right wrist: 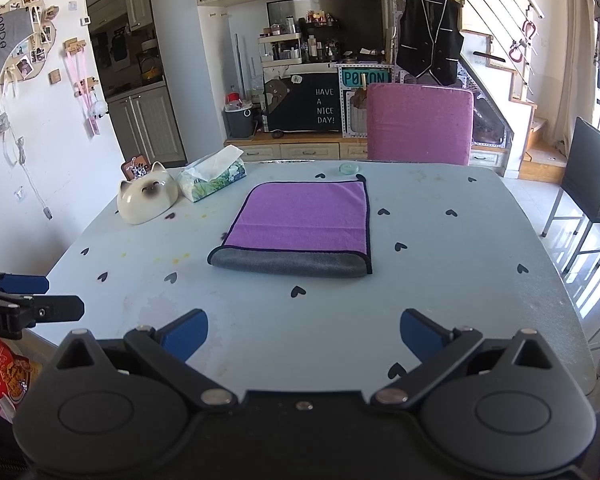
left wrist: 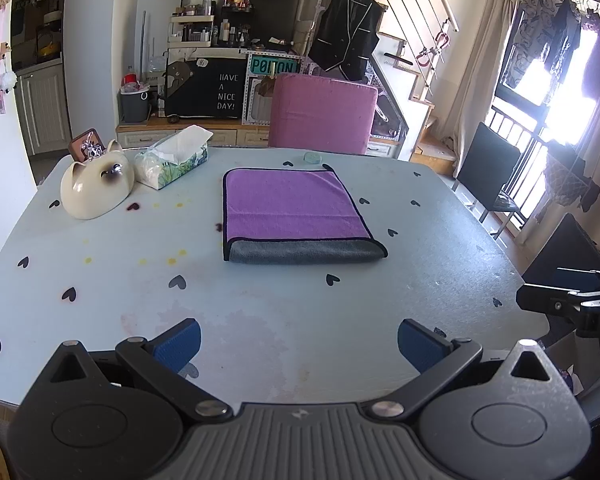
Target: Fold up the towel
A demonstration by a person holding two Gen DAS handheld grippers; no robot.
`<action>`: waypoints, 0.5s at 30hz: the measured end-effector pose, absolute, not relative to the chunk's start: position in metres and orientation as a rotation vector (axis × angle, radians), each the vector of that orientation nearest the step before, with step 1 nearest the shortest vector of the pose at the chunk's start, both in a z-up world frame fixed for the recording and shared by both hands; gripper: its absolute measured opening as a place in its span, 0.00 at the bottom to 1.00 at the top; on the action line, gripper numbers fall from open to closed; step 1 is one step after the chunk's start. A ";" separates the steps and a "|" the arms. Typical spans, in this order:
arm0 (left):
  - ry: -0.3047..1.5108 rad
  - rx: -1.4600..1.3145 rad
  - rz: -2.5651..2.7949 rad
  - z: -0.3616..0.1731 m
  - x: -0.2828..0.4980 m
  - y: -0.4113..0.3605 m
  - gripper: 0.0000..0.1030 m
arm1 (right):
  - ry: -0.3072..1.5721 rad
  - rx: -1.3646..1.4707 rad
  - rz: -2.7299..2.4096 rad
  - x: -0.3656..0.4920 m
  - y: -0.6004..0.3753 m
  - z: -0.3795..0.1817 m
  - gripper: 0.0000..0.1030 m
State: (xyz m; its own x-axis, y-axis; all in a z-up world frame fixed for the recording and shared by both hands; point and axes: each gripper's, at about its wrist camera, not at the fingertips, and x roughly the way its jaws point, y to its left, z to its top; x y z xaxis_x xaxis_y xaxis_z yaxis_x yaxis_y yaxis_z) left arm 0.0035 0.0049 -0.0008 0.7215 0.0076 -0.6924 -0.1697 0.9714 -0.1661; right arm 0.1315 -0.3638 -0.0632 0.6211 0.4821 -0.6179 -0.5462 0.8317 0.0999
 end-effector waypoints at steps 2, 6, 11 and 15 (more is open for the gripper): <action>0.764 -0.223 0.100 -0.002 0.006 0.005 1.00 | 0.684 -0.099 0.590 0.136 -0.361 -0.072 0.99; 0.771 -0.218 0.097 -0.003 0.010 0.004 1.00 | 0.691 -0.102 0.582 0.142 -0.359 -0.075 0.99; 0.785 -0.217 0.101 -0.004 0.020 0.003 1.00 | 0.698 -0.102 0.575 0.149 -0.357 -0.073 0.99; 0.799 -0.215 0.109 -0.003 0.030 0.006 1.00 | 0.709 -0.104 0.564 0.161 -0.353 -0.071 0.99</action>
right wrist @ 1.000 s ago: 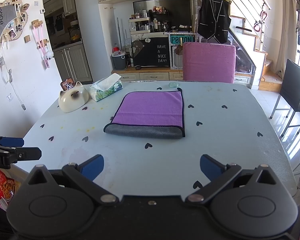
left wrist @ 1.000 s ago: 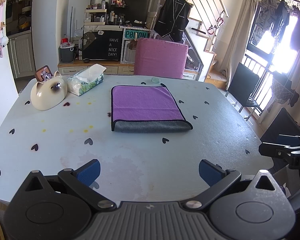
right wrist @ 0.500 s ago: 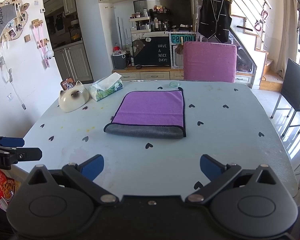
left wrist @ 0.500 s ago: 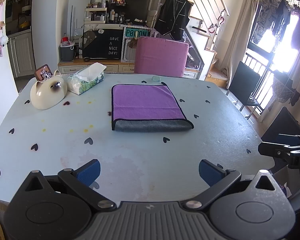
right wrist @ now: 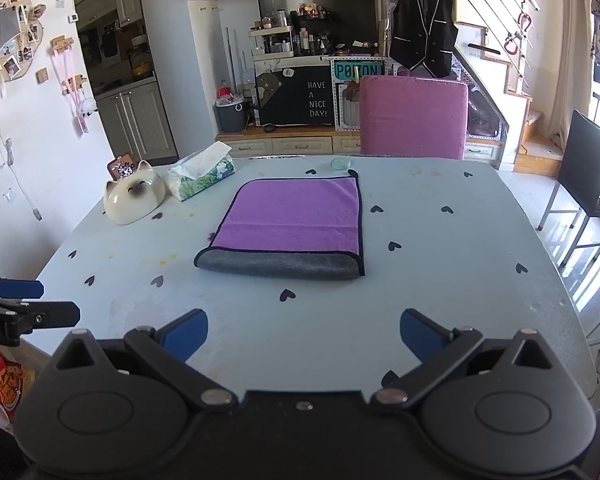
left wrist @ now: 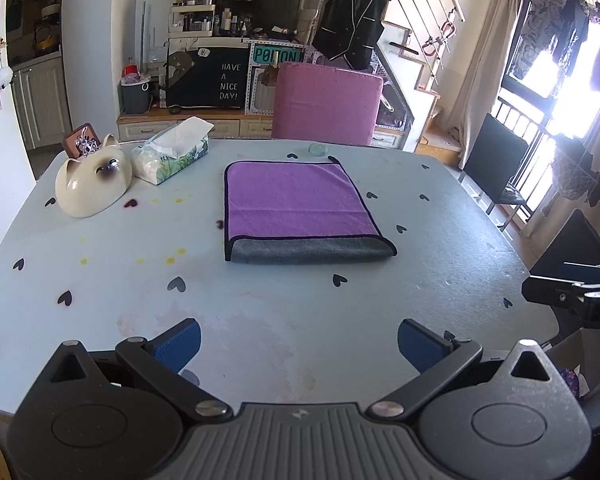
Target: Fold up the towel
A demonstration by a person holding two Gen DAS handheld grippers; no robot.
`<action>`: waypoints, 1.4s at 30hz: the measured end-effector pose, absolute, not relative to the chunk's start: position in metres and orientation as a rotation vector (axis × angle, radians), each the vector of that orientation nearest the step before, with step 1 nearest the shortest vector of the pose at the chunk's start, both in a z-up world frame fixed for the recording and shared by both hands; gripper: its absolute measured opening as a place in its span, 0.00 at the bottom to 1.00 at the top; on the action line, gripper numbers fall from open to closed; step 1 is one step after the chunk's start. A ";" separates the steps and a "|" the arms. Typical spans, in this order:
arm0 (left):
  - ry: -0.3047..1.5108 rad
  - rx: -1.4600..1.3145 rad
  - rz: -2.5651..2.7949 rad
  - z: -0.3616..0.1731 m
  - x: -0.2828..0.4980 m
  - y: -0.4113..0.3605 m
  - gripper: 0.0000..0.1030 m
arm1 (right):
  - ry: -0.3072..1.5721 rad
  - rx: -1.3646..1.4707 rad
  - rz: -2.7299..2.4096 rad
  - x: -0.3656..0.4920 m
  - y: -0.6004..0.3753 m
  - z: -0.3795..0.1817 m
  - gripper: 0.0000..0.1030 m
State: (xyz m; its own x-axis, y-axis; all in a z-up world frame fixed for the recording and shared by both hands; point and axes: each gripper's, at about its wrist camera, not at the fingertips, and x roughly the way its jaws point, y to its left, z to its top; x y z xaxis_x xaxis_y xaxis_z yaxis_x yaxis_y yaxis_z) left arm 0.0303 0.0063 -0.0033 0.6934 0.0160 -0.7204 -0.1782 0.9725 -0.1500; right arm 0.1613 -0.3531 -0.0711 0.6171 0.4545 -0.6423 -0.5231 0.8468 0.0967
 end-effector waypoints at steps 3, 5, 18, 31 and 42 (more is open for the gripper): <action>0.798 -0.211 0.114 -0.001 0.039 0.009 1.00 | 0.711 -0.099 0.559 0.170 -0.351 -0.069 0.99; 0.797 -0.209 0.118 0.000 0.046 0.010 1.00 | 0.709 -0.098 0.554 0.176 -0.349 -0.068 0.99; 0.804 -0.196 0.139 -0.013 0.105 0.024 1.00 | 0.682 -0.100 0.554 0.228 -0.331 -0.074 0.99; 0.796 -0.199 0.165 -0.042 0.151 0.040 1.00 | 0.676 -0.105 0.550 0.276 -0.309 -0.100 1.00; 0.828 -0.197 0.189 -0.077 0.192 0.054 1.00 | 0.689 -0.105 0.527 0.312 -0.295 -0.129 1.00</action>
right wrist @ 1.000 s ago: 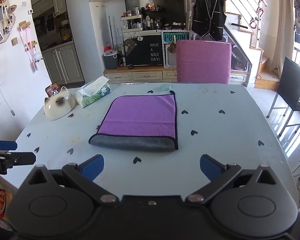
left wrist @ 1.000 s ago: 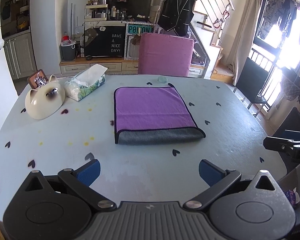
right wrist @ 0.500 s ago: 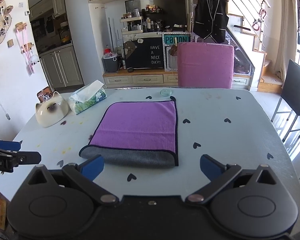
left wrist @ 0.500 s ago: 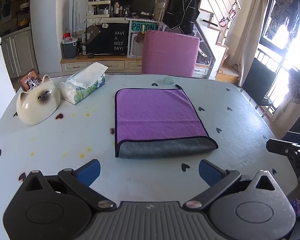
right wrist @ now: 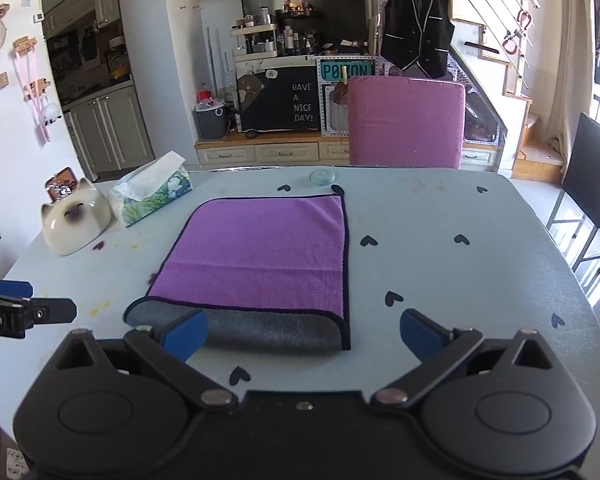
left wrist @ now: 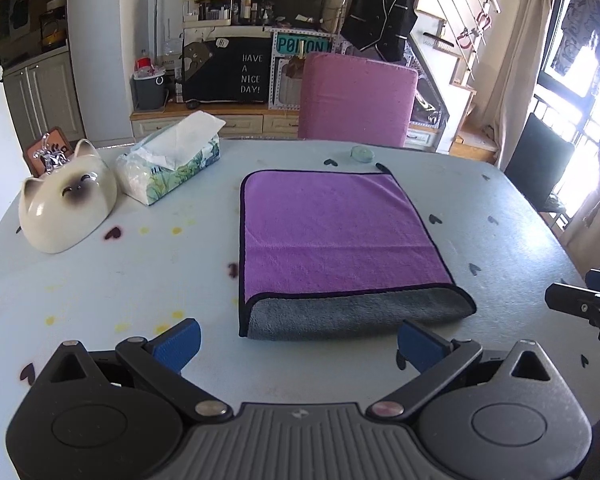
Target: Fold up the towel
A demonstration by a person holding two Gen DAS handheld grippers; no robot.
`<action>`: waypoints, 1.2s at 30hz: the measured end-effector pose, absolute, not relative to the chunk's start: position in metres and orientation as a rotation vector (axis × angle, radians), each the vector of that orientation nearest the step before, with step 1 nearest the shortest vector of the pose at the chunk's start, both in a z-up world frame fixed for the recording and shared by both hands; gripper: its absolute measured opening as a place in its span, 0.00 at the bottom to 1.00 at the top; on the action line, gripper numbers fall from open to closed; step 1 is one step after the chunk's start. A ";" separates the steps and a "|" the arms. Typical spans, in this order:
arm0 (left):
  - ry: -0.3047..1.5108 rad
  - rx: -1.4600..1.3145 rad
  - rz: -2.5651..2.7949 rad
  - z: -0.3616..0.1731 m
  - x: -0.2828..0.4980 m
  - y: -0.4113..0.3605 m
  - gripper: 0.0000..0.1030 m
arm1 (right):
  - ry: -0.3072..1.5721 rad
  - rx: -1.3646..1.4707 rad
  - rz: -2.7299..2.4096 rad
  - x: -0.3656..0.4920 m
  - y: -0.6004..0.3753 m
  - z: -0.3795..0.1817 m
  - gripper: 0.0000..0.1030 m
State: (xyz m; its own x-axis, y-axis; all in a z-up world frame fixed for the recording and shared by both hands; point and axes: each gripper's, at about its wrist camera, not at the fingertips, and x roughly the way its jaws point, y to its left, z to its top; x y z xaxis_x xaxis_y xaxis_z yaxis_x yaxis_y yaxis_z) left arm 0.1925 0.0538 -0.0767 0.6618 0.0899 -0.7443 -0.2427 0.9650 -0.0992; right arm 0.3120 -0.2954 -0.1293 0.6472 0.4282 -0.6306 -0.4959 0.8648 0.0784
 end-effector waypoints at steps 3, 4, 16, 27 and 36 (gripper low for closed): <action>0.849 -0.200 0.191 -0.086 0.205 0.056 1.00 | 0.704 -0.107 0.521 0.324 -0.291 -0.139 1.00; 0.855 -0.202 0.192 -0.090 0.209 0.057 1.00 | 0.709 -0.107 0.520 0.327 -0.290 -0.142 1.00; 0.917 -0.208 0.197 -0.130 0.254 0.068 1.00 | 0.742 -0.108 0.518 0.367 -0.277 -0.182 1.00; 0.963 -0.217 0.203 -0.163 0.284 0.079 1.00 | 0.834 -0.083 0.518 0.407 -0.270 -0.220 1.00; 0.957 -0.279 0.221 -0.182 0.291 0.095 1.00 | 0.828 -0.074 0.567 0.423 -0.266 -0.239 1.00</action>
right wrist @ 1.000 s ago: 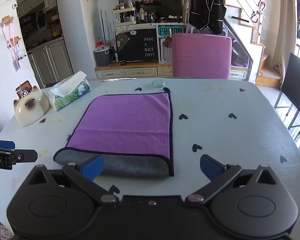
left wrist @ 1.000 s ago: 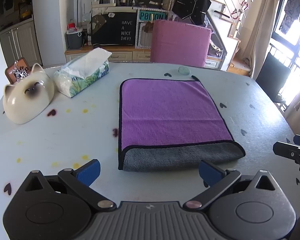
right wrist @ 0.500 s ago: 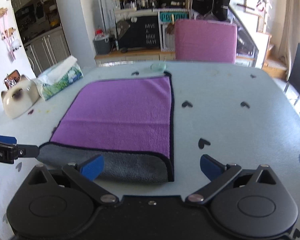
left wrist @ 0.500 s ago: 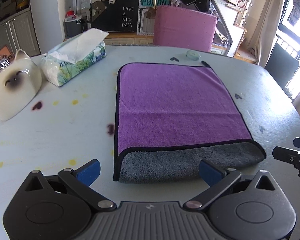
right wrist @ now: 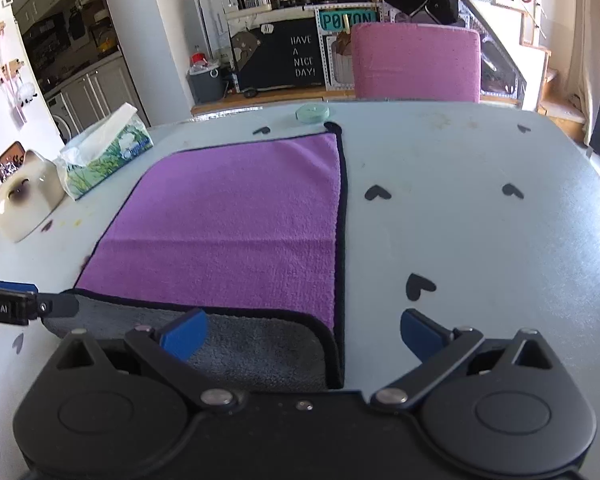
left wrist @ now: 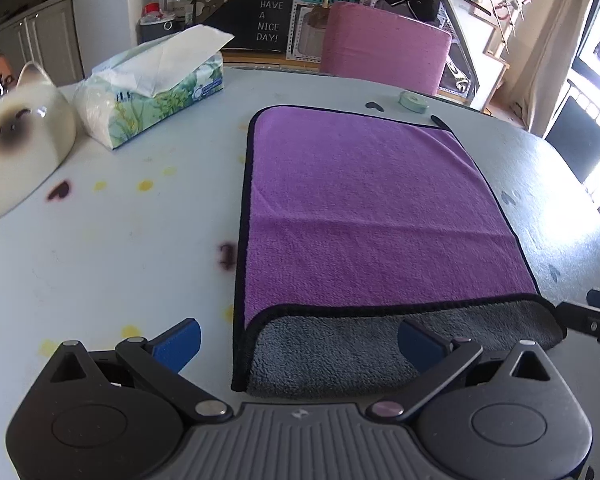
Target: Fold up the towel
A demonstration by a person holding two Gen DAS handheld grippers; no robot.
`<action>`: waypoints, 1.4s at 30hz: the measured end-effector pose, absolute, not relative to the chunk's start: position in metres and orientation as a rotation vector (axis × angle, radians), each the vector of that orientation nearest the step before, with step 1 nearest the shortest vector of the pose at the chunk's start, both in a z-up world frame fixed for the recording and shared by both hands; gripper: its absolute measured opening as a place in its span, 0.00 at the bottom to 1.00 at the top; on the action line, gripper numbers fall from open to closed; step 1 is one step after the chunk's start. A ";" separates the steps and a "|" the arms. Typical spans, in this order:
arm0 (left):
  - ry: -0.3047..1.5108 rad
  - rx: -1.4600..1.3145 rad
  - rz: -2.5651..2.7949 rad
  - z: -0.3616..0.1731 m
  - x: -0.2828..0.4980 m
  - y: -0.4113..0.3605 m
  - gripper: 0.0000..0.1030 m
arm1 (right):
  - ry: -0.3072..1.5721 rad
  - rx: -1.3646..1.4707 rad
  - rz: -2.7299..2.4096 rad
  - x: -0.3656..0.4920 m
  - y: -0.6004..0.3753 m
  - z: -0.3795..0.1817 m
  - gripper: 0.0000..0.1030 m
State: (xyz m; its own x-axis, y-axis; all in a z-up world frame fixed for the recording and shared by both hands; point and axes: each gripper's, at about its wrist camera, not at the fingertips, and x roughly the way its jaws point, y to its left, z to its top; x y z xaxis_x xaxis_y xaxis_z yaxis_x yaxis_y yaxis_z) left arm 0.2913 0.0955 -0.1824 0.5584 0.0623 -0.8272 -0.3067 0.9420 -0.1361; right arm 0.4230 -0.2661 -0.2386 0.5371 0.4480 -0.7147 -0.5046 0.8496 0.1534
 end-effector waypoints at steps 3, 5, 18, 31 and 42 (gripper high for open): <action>0.971 -0.285 0.215 -0.187 0.292 0.098 0.99 | 0.850 -0.068 0.588 0.426 -0.265 -0.244 1.00; 0.984 -0.288 0.206 -0.189 0.293 0.099 0.99 | 0.874 -0.059 0.582 0.428 -0.264 -0.248 0.99; 1.005 -0.346 0.176 -0.193 0.293 0.108 0.62 | 0.961 -0.007 0.610 0.438 -0.271 -0.258 0.43; 1.033 -0.373 0.158 -0.192 0.295 0.117 0.33 | 1.007 -0.002 0.616 0.444 -0.272 -0.259 0.26; 1.091 -0.366 0.171 -0.192 0.296 0.121 0.19 | 1.058 -0.026 0.607 0.450 -0.268 -0.260 0.14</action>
State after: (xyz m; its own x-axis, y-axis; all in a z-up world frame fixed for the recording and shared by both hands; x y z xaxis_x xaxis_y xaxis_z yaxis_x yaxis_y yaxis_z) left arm 0.2957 0.1209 -0.1916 0.4559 -0.0434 -0.8890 -0.3129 0.9273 -0.2057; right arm 0.4498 -0.2679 -0.2605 0.3441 0.4551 -0.8212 -0.4798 0.8371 0.2628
